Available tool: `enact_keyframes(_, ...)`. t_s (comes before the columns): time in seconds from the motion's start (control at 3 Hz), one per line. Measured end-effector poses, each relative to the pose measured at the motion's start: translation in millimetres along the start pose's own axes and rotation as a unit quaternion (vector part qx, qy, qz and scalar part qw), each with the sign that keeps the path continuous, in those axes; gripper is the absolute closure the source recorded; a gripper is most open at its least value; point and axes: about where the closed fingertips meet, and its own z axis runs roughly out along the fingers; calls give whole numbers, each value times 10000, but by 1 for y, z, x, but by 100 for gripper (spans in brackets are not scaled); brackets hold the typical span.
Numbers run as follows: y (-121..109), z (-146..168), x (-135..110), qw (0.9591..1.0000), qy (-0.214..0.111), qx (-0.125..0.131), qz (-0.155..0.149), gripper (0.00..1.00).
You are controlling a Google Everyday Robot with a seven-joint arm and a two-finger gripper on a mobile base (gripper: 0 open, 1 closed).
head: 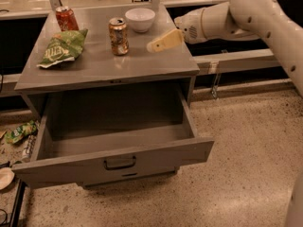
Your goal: Place orange can into top drawer
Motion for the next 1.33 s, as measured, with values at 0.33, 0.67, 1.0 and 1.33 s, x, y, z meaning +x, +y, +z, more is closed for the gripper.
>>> enact_keyframes(0.33, 1, 68, -18, 9988, -423, 161, 202, 0)
enact_keyframes(0.67, 7, 123, -35, 9974, -634, 328, 132, 0)
enact_keyframes(1.0, 6, 158, -42, 9970, -655, 410, 21, 0)
enact_keyframes(1.33, -4, 184, -48, 9953, -807, 537, 0, 18)
